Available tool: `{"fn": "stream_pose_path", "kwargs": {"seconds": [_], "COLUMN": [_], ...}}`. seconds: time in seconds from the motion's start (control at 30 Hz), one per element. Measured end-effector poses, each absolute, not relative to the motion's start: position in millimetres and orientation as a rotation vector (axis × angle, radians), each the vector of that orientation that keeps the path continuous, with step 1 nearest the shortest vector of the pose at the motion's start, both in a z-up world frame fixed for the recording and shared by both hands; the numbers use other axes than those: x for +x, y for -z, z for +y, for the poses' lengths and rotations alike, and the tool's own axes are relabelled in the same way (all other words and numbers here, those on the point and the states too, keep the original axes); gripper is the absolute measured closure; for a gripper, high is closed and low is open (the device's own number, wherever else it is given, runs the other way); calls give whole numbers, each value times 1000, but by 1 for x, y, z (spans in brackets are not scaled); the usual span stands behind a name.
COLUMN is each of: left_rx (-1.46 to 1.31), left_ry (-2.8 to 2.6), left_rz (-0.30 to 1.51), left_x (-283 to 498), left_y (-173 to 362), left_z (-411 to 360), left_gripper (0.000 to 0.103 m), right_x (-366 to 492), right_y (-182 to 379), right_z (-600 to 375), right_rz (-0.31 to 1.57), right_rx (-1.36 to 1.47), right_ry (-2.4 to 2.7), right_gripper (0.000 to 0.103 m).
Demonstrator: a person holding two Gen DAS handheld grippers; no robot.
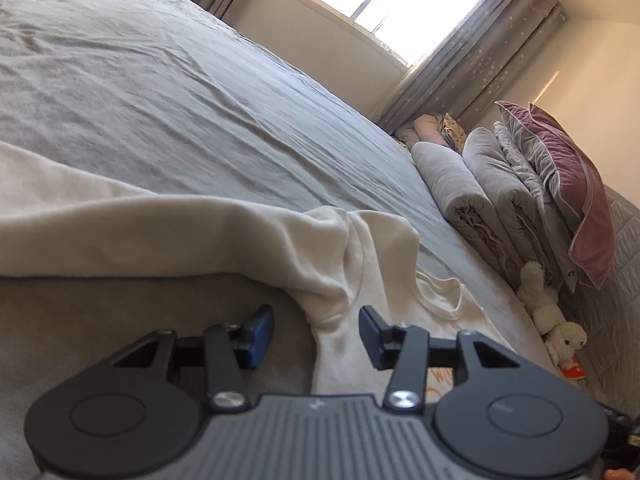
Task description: Fold clothes
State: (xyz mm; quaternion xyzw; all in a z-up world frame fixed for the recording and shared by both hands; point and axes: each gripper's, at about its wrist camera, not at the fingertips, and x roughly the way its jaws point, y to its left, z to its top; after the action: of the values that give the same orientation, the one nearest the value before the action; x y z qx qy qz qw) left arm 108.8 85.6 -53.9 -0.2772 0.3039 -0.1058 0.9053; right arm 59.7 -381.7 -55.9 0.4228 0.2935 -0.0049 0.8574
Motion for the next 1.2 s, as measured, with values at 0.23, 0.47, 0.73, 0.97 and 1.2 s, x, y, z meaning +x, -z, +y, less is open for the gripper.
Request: {"fn": "stream_pose_path", "kwargs": {"seconds": [0.23,0.47,0.73,0.97,1.2], "left_rx": [-596,-613,-677,-719,-682], "left_ry": [189,175,259,349,431], "left_rz": [628,643,751,831,877], "left_x": [114,117,103,72,34], "left_y": [60,63,61,66,66], "left_z": [87,90,109,108,111], "left_gripper": [101,99,92,92,92], "right_x": [93,115,70,17,-38], "right_y": [46,43,45,45,45], "right_z": [-399,-387,-386,-377,-370], "right_rz": [500,554,606,662,722], "right_rx": [859,615,709,739,748], "right_ry": [101,160,88,20,16], "right_gripper": [93,90,64,64,83]}}
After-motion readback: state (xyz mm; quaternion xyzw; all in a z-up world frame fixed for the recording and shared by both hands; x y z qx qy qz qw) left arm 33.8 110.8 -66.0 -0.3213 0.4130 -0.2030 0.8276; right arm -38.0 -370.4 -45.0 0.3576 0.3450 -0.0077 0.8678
